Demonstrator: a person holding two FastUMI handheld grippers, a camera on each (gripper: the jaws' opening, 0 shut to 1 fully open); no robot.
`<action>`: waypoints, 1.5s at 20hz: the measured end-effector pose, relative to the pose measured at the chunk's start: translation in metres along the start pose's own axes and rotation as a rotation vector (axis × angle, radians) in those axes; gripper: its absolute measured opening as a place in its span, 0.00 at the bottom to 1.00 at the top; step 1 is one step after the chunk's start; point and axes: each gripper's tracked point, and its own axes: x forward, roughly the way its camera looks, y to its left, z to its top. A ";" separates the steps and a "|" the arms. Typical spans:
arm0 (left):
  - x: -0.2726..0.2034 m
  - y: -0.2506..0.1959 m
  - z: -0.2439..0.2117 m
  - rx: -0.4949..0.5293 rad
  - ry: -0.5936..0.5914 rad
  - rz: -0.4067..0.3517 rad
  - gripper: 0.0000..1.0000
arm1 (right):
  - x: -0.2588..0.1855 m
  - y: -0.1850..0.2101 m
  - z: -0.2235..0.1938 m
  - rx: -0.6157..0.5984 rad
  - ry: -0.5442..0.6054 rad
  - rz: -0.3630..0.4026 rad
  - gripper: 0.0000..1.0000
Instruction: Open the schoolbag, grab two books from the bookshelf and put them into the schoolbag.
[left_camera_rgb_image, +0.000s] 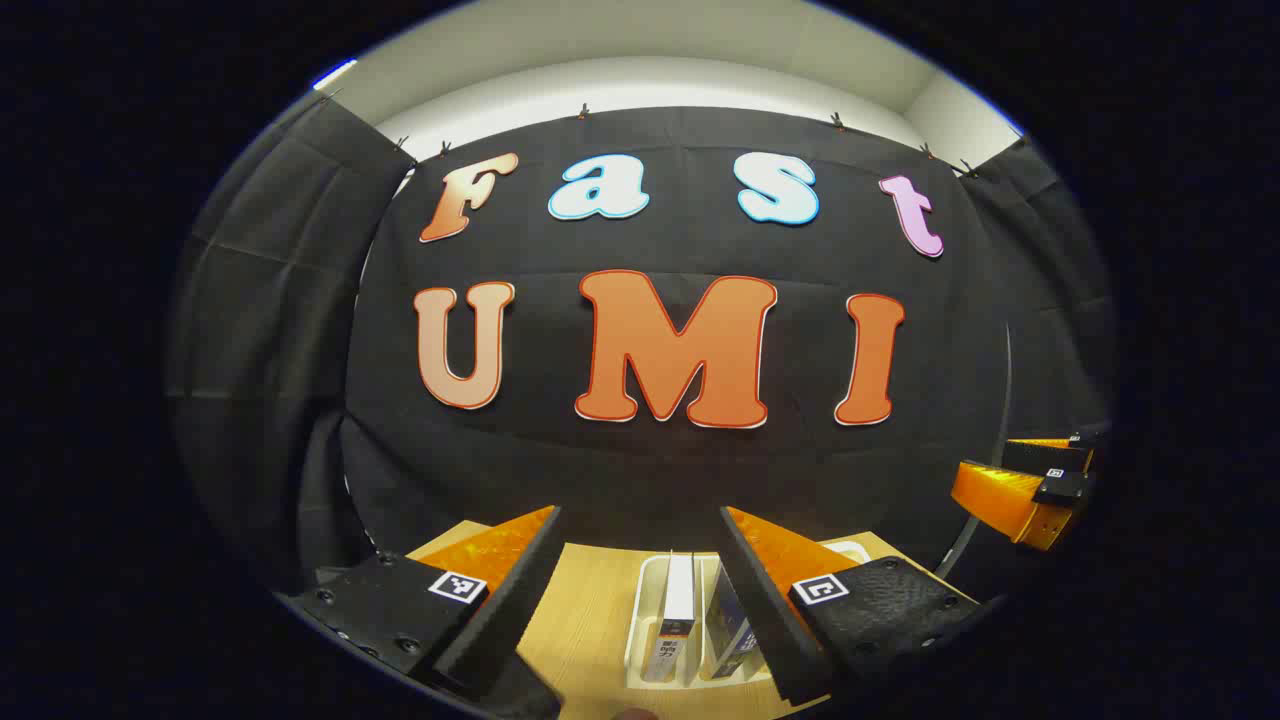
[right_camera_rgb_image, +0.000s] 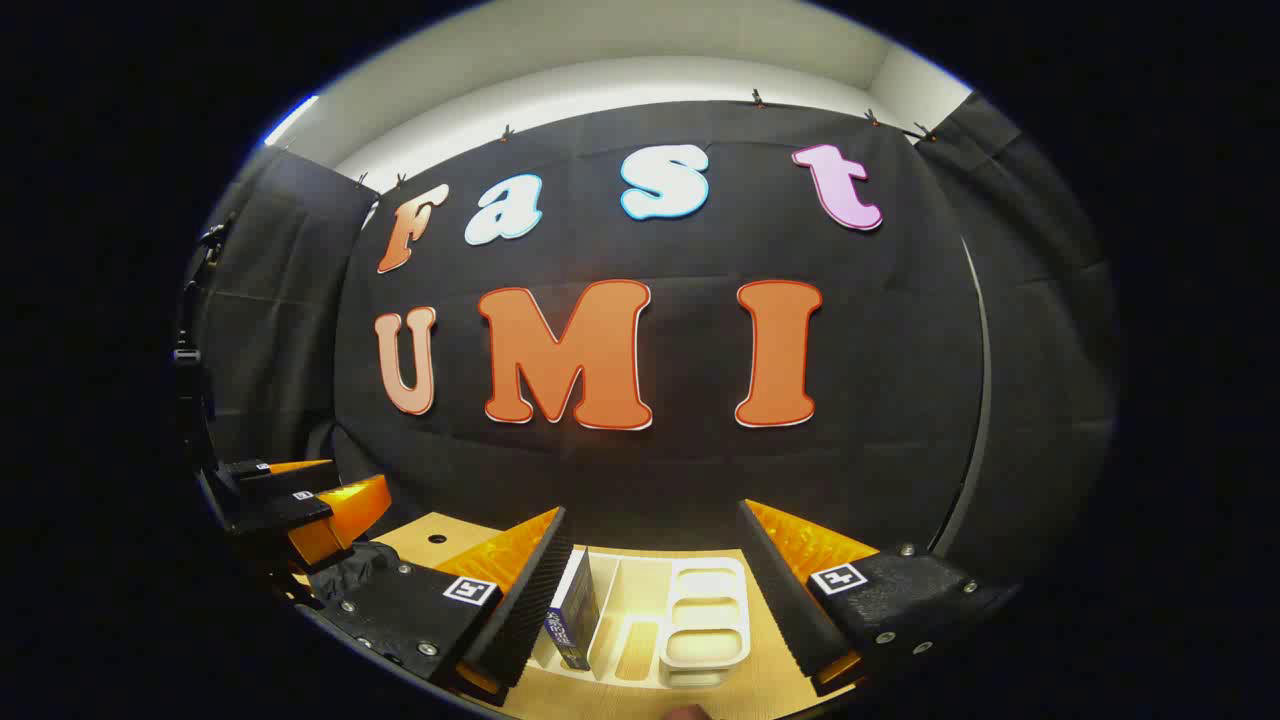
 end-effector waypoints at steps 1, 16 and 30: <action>0.000 0.002 -0.003 0.009 0.001 0.019 0.95 | 0.003 0.004 -0.003 0.007 0.005 0.014 0.98; 0.025 0.059 -0.001 0.123 -0.023 -0.041 0.95 | 0.037 0.096 -0.019 0.026 0.036 0.021 0.98; 0.028 0.094 -0.006 0.115 -0.014 0.024 0.95 | 0.044 0.117 -0.026 -0.013 0.059 0.062 0.98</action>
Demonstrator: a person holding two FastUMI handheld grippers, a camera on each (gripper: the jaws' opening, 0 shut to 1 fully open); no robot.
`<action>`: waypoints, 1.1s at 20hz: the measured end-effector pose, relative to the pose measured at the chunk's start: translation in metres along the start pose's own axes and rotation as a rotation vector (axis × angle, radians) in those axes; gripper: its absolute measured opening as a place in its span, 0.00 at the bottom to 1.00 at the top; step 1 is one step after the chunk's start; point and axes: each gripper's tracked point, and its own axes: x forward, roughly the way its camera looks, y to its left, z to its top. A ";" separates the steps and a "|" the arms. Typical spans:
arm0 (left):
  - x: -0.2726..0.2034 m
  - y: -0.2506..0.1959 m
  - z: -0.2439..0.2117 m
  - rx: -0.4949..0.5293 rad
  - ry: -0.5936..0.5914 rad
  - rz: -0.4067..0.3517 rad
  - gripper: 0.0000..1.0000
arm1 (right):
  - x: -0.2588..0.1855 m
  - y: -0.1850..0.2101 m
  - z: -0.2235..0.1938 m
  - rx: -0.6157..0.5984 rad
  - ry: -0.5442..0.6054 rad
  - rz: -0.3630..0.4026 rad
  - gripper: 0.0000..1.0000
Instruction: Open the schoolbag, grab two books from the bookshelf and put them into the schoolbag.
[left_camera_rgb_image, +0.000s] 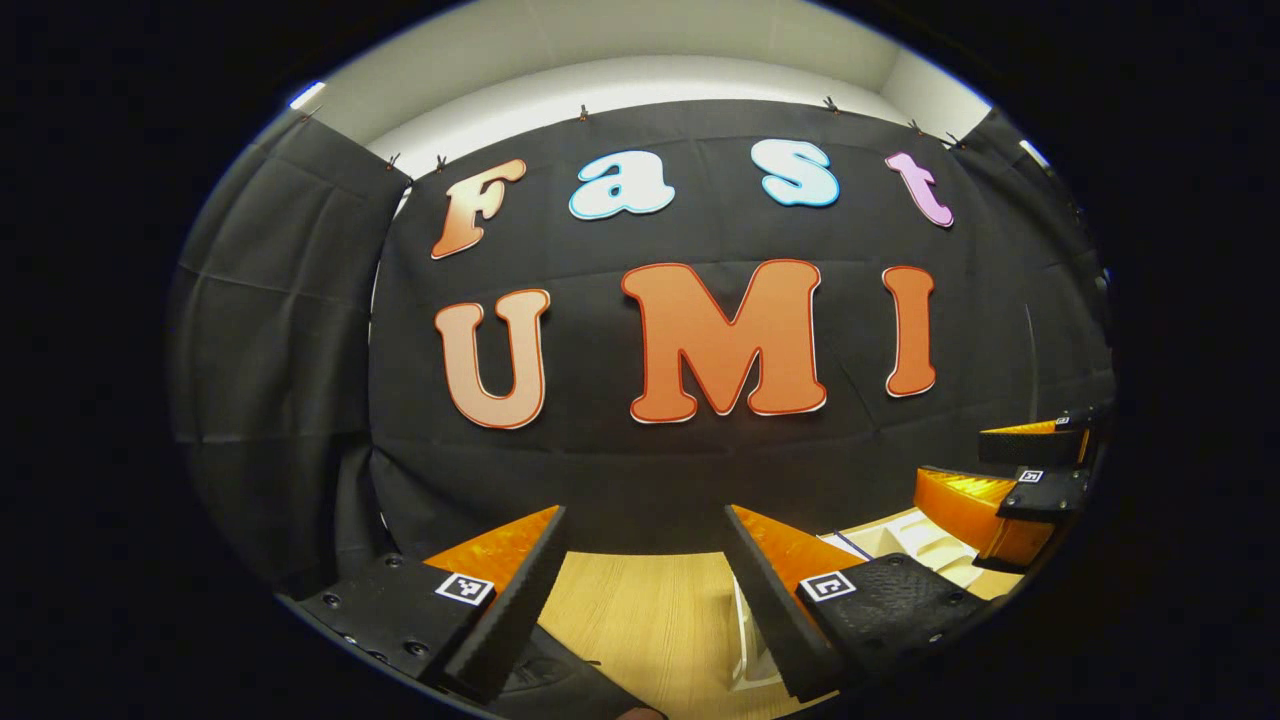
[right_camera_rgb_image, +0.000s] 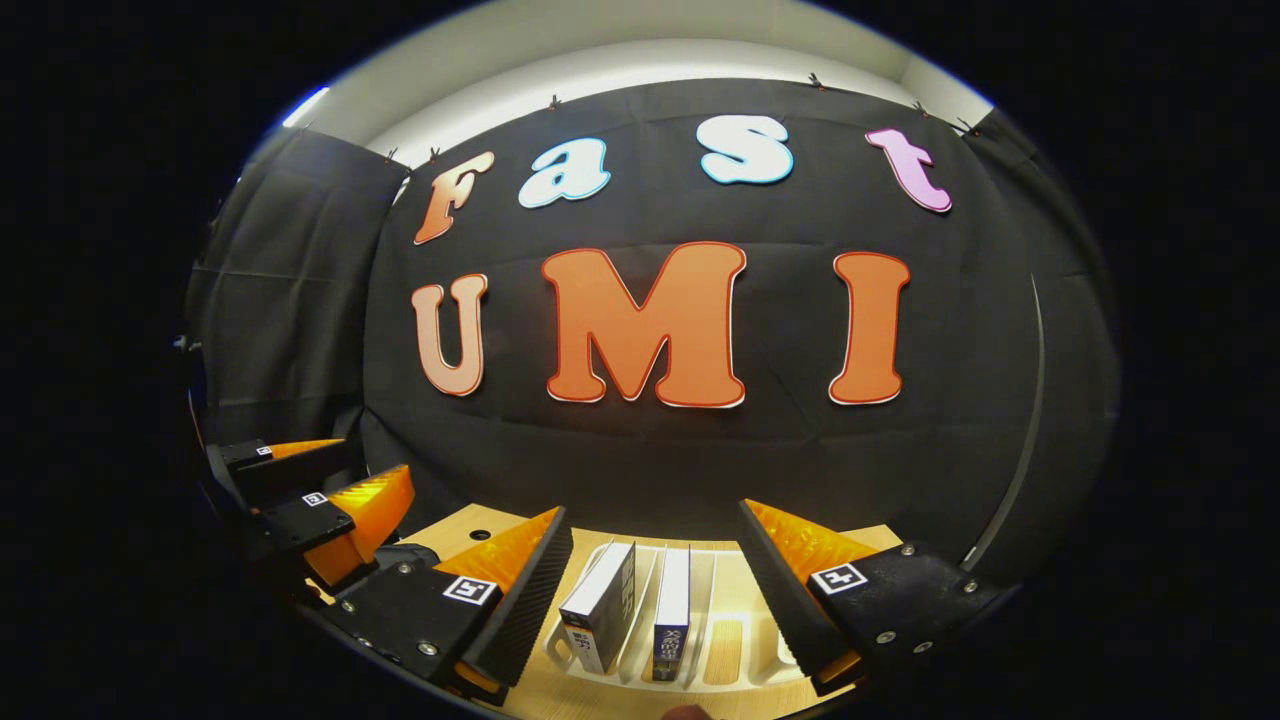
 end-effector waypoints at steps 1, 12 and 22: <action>-0.001 0.002 0.002 0.003 -0.003 0.008 0.95 | -0.001 -0.001 -0.001 -0.002 0.001 0.002 0.98; -0.005 0.007 -0.003 0.064 -0.005 0.026 0.96 | 0.001 -0.011 -0.006 0.001 0.013 -0.009 0.98; -0.020 0.047 -0.052 0.289 0.070 0.109 0.96 | 0.008 -0.046 -0.022 -0.013 0.048 -0.071 0.98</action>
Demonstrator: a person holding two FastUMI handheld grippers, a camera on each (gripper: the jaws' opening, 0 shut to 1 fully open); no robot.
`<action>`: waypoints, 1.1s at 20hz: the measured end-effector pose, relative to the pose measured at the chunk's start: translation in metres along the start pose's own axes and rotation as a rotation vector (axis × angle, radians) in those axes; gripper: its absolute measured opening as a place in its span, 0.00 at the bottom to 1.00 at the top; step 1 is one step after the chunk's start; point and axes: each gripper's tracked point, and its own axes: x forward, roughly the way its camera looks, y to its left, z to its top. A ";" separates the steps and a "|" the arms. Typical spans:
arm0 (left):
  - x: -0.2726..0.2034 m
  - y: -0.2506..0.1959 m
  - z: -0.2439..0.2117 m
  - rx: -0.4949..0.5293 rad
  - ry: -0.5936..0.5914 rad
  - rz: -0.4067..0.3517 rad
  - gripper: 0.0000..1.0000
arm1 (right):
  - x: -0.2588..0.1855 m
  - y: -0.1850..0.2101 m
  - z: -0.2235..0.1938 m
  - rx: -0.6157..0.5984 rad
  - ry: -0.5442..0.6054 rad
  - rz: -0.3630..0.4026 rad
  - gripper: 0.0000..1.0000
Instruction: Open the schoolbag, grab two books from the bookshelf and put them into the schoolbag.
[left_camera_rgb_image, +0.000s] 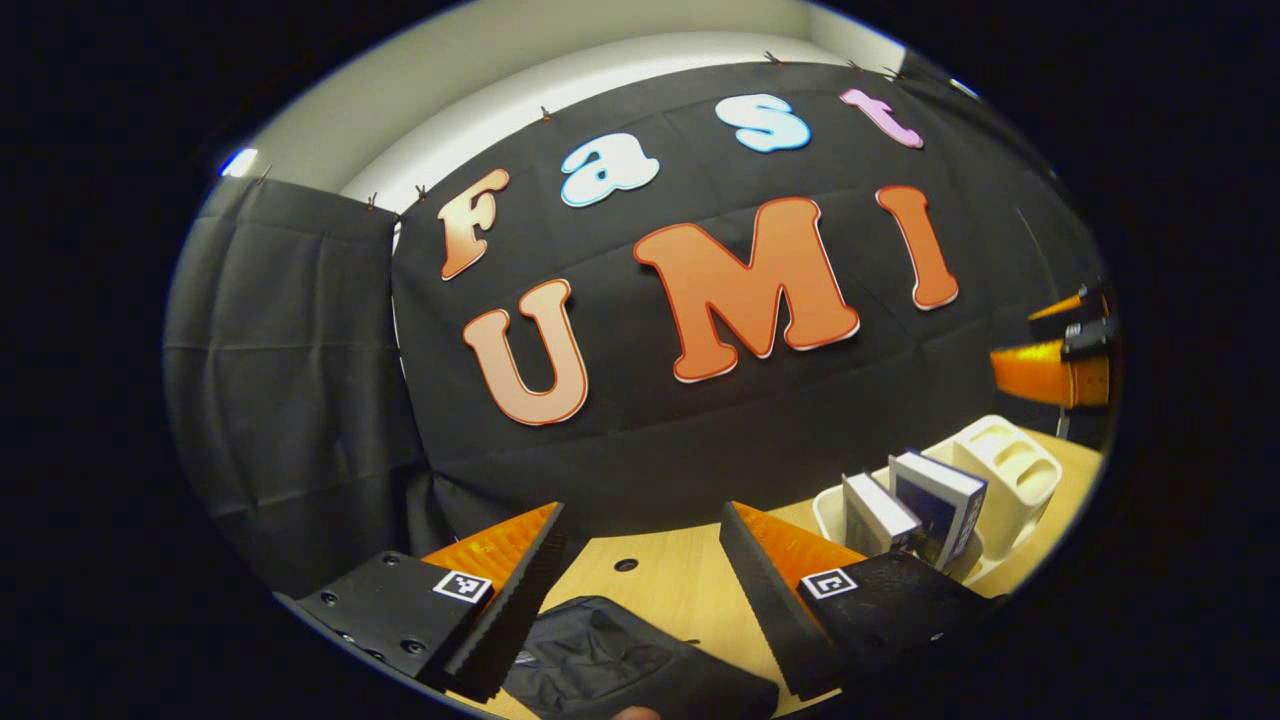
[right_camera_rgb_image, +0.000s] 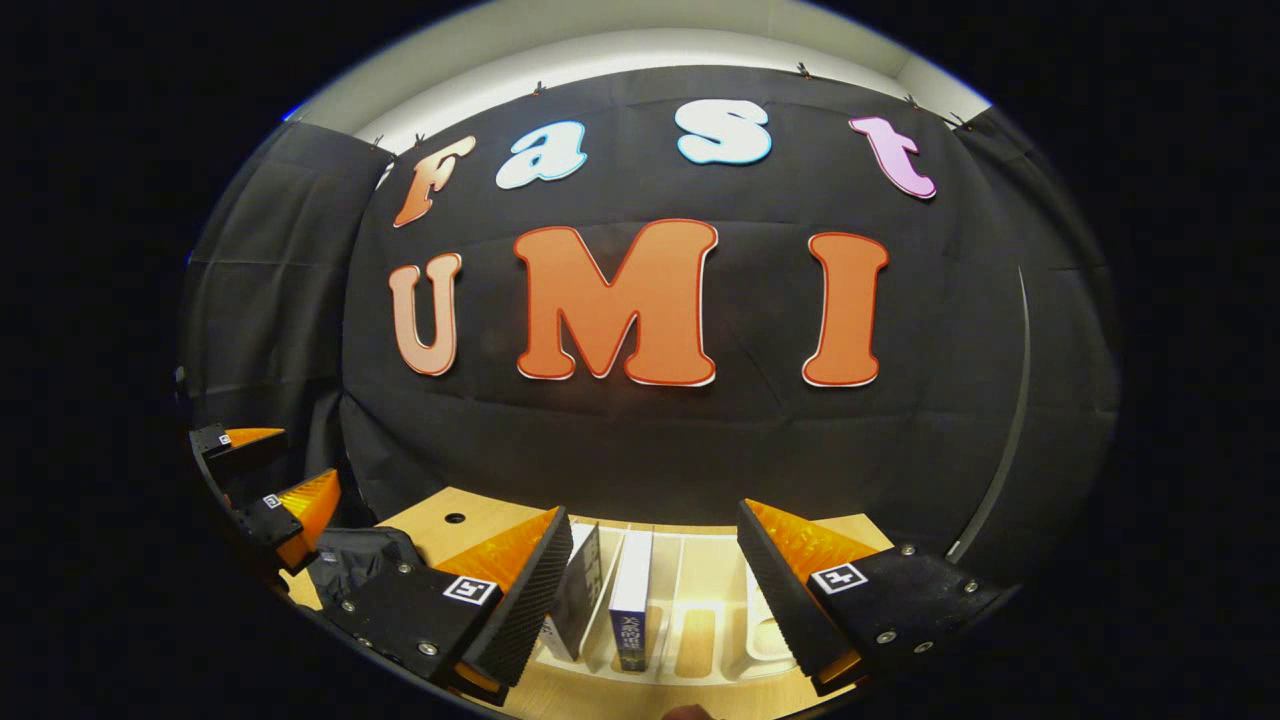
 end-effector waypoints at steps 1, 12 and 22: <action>-0.002 0.001 -0.008 0.042 0.007 0.003 0.96 | -0.003 -0.008 -0.004 0.000 0.003 -0.011 0.98; -0.065 -0.059 -0.138 0.530 0.184 -0.130 0.95 | -0.005 -0.050 -0.043 -0.017 0.073 -0.025 0.98; -0.119 -0.089 -0.246 0.671 0.482 -0.208 0.96 | -0.008 -0.070 -0.065 -0.019 0.107 -0.012 0.98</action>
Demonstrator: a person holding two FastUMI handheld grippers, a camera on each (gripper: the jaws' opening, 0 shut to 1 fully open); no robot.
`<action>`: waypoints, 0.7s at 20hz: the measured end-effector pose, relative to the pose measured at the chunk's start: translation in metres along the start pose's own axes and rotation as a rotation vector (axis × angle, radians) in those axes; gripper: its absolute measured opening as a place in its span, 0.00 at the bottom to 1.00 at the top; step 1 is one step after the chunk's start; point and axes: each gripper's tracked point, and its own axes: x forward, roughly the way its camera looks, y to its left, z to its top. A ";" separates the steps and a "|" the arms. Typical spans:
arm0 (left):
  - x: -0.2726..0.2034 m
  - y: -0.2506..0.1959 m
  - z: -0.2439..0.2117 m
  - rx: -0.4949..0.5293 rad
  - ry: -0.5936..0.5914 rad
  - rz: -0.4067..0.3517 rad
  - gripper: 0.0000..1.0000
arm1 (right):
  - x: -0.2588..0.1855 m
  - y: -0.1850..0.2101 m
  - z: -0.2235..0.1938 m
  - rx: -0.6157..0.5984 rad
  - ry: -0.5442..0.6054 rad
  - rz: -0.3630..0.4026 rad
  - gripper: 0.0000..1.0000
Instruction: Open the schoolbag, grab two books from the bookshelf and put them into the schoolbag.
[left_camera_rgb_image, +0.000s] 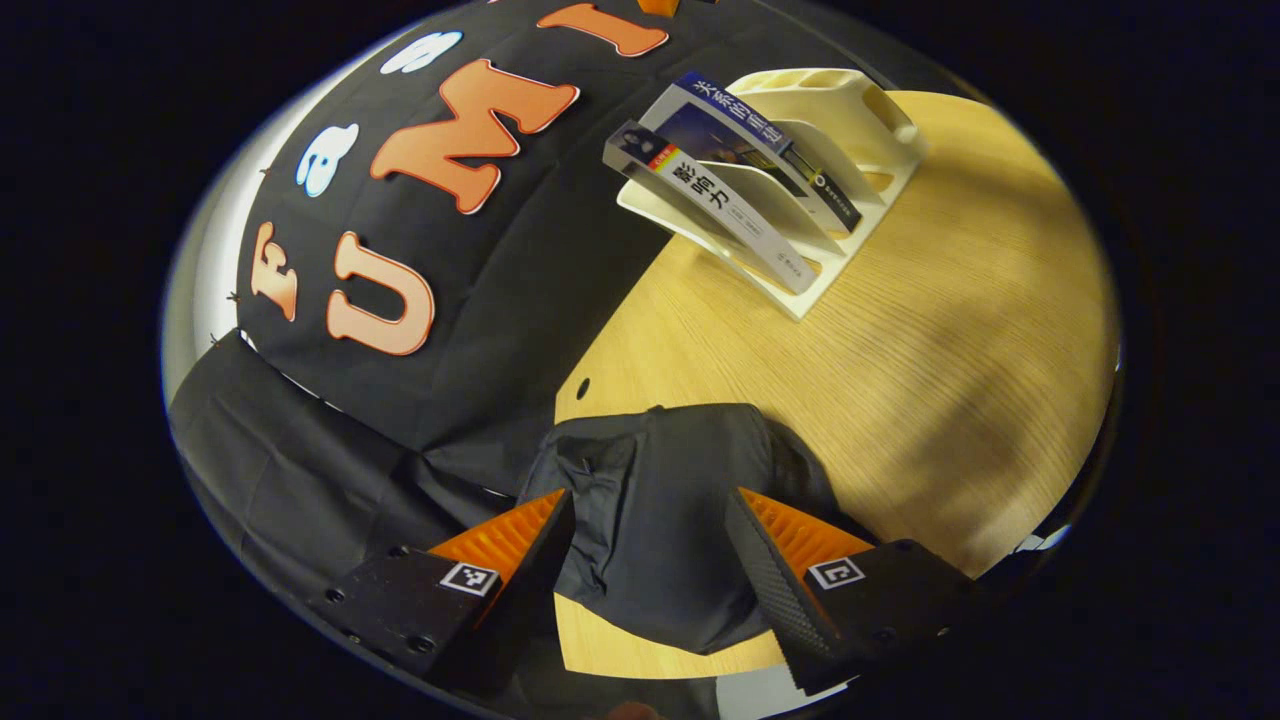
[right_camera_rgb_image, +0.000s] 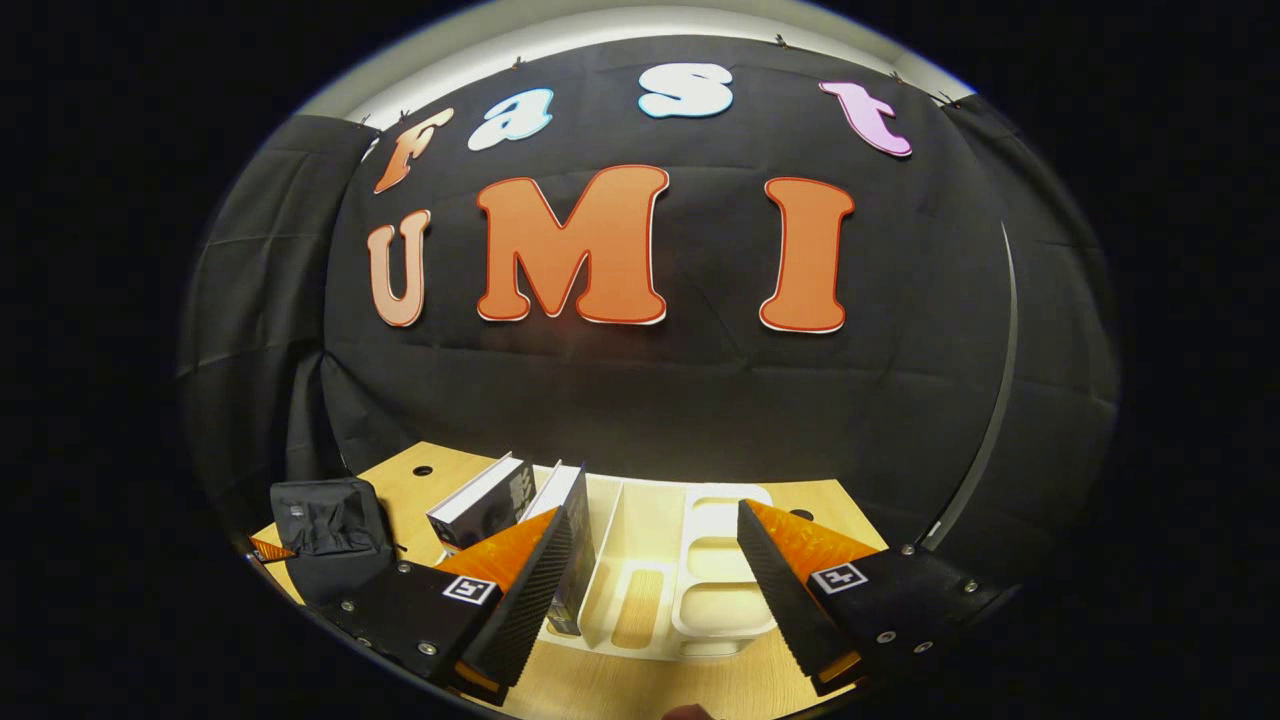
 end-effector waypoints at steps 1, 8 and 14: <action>-0.002 -0.006 -0.003 0.001 0.013 -0.011 0.96 | 0.000 -0.004 -0.002 0.001 0.001 -0.005 0.98; 0.022 -0.023 -0.028 0.037 0.108 -0.012 0.96 | -0.001 -0.018 -0.010 0.030 0.014 -0.035 0.98; 0.030 0.003 -0.017 0.082 0.092 0.093 0.95 | -0.003 -0.024 -0.011 0.047 0.020 -0.053 0.98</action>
